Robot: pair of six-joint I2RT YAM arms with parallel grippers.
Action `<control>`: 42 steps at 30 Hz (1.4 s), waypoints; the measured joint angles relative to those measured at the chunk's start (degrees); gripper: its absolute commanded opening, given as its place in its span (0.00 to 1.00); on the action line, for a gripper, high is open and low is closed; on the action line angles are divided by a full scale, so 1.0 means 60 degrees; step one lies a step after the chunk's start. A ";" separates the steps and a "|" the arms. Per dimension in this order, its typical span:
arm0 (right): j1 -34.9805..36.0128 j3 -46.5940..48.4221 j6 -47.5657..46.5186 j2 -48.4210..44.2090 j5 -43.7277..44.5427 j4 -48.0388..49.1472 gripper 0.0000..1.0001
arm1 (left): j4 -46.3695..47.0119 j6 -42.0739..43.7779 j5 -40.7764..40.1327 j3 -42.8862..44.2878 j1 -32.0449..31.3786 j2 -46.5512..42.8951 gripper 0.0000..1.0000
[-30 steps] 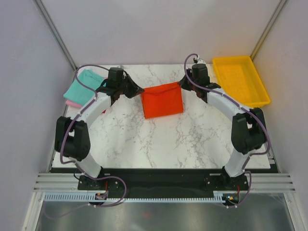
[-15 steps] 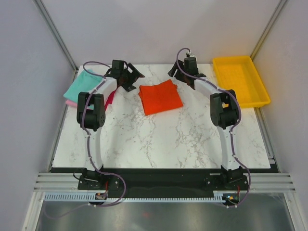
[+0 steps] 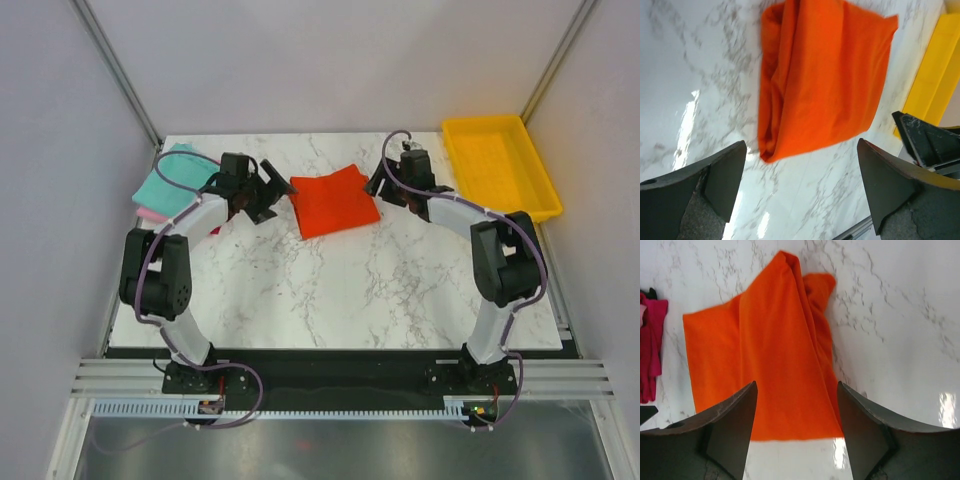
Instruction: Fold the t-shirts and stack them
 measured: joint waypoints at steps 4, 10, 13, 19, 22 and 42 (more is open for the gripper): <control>0.0066 -0.1628 -0.0226 -0.1337 0.0033 0.0073 0.74 | 0.0390 0.0273 0.0000 -0.1920 -0.0066 -0.1308 1.00; 0.0124 -0.3628 -0.0302 -0.2514 0.0040 0.0299 0.73 | 0.0889 0.0670 0.0047 -0.3625 -0.0084 -0.1938 0.99; 0.0127 -0.4280 -0.0138 -0.2601 -0.0015 0.0357 0.71 | 0.0984 0.0907 0.0189 -0.3963 -0.0095 -0.2000 0.97; 0.0168 -0.4980 0.0222 -0.3009 -0.0477 0.0514 0.74 | 0.1596 0.1341 0.0663 -0.3985 -0.0109 -0.2025 1.00; 0.0200 -0.5034 0.0251 -0.3829 -0.0546 0.0390 0.76 | 0.1858 0.1370 0.0780 -0.4226 -0.0178 -0.2368 1.00; 0.0204 -0.7490 -0.0725 -1.1362 0.1778 0.1257 0.98 | 0.4929 0.1373 -0.1625 -0.9398 -0.0619 -1.2622 1.00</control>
